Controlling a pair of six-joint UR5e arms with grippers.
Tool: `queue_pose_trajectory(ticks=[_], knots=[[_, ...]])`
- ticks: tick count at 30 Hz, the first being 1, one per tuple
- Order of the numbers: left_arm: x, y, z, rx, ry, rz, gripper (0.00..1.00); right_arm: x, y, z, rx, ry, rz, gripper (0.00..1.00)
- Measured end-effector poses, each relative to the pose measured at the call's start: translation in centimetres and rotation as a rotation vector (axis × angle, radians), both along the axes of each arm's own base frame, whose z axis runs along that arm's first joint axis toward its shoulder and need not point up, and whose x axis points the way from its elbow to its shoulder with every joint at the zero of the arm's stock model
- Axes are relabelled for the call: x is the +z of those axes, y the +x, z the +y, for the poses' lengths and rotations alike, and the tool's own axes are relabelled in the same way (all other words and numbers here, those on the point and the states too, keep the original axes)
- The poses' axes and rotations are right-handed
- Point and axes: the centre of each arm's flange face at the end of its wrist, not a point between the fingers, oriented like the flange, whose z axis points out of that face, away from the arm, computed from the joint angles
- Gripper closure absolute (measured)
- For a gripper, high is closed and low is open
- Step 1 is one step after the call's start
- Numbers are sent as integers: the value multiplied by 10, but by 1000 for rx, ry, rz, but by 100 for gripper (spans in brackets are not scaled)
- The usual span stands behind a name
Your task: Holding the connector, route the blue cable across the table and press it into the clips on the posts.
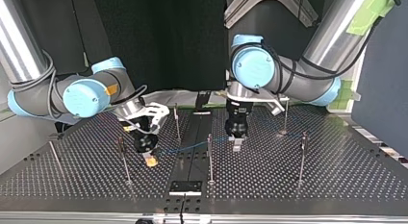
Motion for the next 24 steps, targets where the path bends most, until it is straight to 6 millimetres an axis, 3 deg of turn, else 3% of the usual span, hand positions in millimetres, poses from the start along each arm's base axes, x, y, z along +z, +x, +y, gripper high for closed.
queue_pose_trajectory(ticks=[7, 24], knots=[[-12, -14, -2, -22, 21, 75, 0, 0, 1, 1, 2, 1, 1, 100], [-2, -51, -21, -70, 41, 26, 0, 0, -2, -1, -3, 2, 1, 100]])
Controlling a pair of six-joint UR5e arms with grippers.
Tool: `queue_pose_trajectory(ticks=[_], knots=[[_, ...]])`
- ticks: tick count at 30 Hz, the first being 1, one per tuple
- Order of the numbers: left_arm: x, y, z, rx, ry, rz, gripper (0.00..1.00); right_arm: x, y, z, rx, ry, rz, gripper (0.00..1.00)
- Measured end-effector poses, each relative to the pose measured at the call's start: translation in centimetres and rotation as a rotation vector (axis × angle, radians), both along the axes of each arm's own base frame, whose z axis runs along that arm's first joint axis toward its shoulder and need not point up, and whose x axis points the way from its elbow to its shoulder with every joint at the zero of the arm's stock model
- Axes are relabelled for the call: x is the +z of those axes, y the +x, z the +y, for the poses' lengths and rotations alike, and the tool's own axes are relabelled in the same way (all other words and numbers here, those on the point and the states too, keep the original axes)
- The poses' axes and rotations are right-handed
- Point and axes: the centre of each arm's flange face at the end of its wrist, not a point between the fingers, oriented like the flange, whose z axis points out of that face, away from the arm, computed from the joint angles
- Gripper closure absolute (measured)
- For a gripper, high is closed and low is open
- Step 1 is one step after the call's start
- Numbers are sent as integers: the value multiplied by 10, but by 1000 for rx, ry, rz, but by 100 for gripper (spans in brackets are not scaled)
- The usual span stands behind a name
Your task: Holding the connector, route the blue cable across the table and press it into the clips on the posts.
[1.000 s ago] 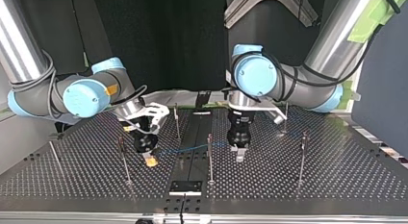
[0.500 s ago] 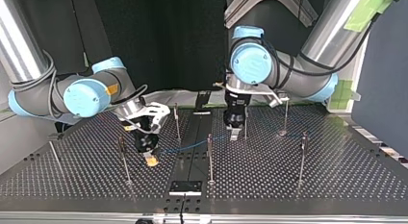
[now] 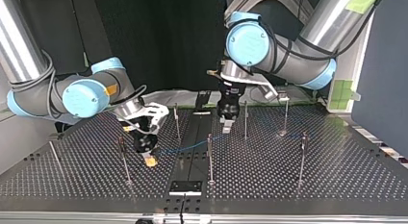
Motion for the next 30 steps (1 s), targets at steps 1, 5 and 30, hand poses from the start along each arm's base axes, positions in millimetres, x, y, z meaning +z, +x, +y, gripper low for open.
queue_pose_trajectory(ticks=[1, 5, 30], knots=[[1, -2, -4, -2, 6, -10, 0, 0, 0, 0, -1, 0, 0, 100], [5, -8, -16, -4, 17, -44, 0, 0, -1, 0, -3, 1, 1, 100], [28, -50, -103, 1, 56, -128, 0, 10, -10, -2, -21, -6, -3, 100]])
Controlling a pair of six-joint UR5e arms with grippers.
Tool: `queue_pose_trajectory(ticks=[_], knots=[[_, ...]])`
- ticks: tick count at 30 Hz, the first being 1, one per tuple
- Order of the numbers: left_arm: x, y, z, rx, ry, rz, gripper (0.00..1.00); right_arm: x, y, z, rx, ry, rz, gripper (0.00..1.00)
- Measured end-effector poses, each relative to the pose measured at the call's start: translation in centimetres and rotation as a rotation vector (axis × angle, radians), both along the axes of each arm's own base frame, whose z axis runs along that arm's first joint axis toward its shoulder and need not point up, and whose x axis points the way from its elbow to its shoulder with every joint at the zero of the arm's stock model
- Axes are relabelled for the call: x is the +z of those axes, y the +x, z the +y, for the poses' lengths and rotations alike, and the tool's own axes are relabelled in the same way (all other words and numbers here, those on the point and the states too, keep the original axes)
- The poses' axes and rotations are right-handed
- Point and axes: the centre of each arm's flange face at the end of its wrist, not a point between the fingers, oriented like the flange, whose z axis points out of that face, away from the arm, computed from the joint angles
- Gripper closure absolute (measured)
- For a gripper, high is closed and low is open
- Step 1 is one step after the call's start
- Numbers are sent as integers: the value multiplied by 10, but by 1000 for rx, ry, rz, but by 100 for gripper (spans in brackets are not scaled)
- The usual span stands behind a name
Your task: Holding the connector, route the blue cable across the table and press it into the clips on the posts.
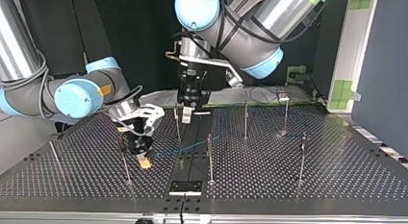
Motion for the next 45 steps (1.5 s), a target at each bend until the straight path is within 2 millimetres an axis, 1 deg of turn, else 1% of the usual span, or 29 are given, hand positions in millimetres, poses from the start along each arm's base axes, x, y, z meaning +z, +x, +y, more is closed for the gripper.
queue_pose_trajectory(ticks=[4, 8, 13, 16, 19, 23, 25, 28, 33, 39, 45], knots=[[-2, 5, -13, 16, -32, 1, 0, 0, 0, 0, 0, 0, 0, 100], [-1, 16, -19, 42, -71, -17, 0, 0, 0, 0, 0, 0, 0, 100], [11, 30, -15, 92, -114, -46, 0, 0, 0, 0, 0, 1, 1, 100], [13, 38, -10, 128, -126, -51, 0, 0, -1, 0, -1, 1, 1, 100], [9, 45, -9, 151, -126, -40, 0, 0, -1, 0, -1, 2, 1, 100], [2, 52, -17, 139, -125, -24, 0, 0, -1, -1, -2, 2, 1, 100], [-5, 57, -21, 135, -126, -19, 0, 0, -1, -1, -2, 2, 1, 100], [-10, 65, -23, 134, -128, -18, 0, 0, -1, -1, -2, 2, 1, 100], [-11, 75, -19, 140, -131, -24, 0, 0, -1, -1, -1, 0, 0, 100], [-5, 90, -10, 143, -141, -41, 0, 0, -1, -1, 0, 1, 0, 100], [-9, 103, -16, 115, -134, -24, 0, 0, -1, -1, 1, 1, 0, 100]])
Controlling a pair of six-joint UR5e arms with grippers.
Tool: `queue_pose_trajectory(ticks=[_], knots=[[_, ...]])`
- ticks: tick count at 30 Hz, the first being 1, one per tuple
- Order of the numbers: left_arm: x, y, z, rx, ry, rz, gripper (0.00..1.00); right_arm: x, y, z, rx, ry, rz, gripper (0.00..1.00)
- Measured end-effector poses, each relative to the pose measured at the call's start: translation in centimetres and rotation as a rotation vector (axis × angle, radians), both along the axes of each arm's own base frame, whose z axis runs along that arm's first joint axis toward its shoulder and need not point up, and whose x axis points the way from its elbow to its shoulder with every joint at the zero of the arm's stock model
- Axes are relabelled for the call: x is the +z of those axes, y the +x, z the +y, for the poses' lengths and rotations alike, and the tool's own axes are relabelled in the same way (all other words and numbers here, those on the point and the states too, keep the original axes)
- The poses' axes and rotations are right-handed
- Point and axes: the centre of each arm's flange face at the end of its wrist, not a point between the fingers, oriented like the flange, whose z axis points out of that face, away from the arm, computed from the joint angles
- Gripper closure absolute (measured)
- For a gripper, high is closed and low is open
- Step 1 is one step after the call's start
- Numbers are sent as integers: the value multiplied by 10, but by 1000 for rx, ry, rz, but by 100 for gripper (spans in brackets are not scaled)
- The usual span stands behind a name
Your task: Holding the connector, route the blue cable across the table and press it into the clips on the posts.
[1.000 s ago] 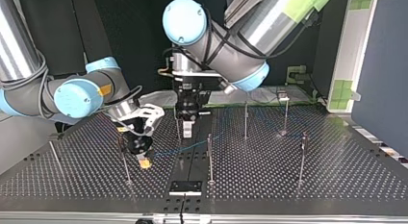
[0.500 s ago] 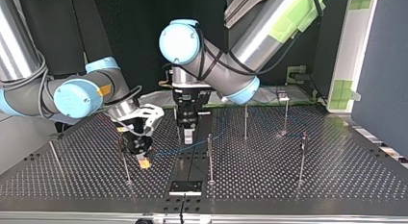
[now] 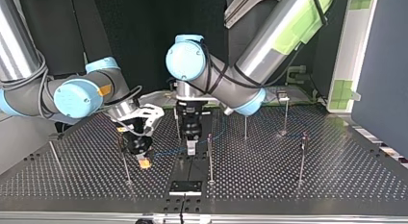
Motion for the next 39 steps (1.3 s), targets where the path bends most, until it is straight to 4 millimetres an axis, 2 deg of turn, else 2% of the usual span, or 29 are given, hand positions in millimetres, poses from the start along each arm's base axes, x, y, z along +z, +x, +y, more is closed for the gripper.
queue_pose_trajectory(ticks=[7, 11, 18, 20, 21, 22, 23, 24, 25, 26, 27, 29, 30, 32, 39], knots=[[-10, 23, -7, -4, -7, 8, 0, 0, -1, -1, -2, 0, -2, 100], [-6, 35, -7, -7, -14, -5, 0, 0, -2, -2, -1, 0, -3, 100], [-5, 37, -4, -10, -4, 11, 0, 0, -1, -1, 4, 1, -4, 100], [-6, 36, -5, -12, -2, 20, 17, 0, -1, -1, 4, 2, -5, 100], [-6, 35, -6, -13, -2, 22, 17, 0, -1, -1, 4, 2, -6, 100], [-6, 34, -7, -14, 0, 24, 23, 0, -1, -1, 4, 3, -6, 100], [-6, 33, -7, -15, 1, 25, 34, 0, -1, -1, 4, 3, -6, 100], [-6, 32, -8, -14, 3, 27, 34, 0, -1, -1, 4, 3, -7, 100], [-7, 31, -8, -12, 5, 29, 38, 0, -1, -1, 4, 3, -7, 100], [-7, 31, -8, -11, 5, 30, 54, 0, -1, -1, 4, 3, -7, 100], [-7, 30, -9, -11, 5, 30, 54, 1, -1, -1, 4, 3, -7, 100], [-7, 30, -9, -9, 4, 31, 84, 1, -1, -1, 5, 4, -8, 100], [-7, 30, -9, -9, 3, 31, 84, 1, -1, -1, 5, 4, -9, 100], [-7, 30, -9, -9, 1, 32, 100, 1, -1, -1, 6, 4, -9, 100], [-7, 28, -11, -16, -8, 36, 100, 1, -1, -1, 6, 6, -10, 100]])
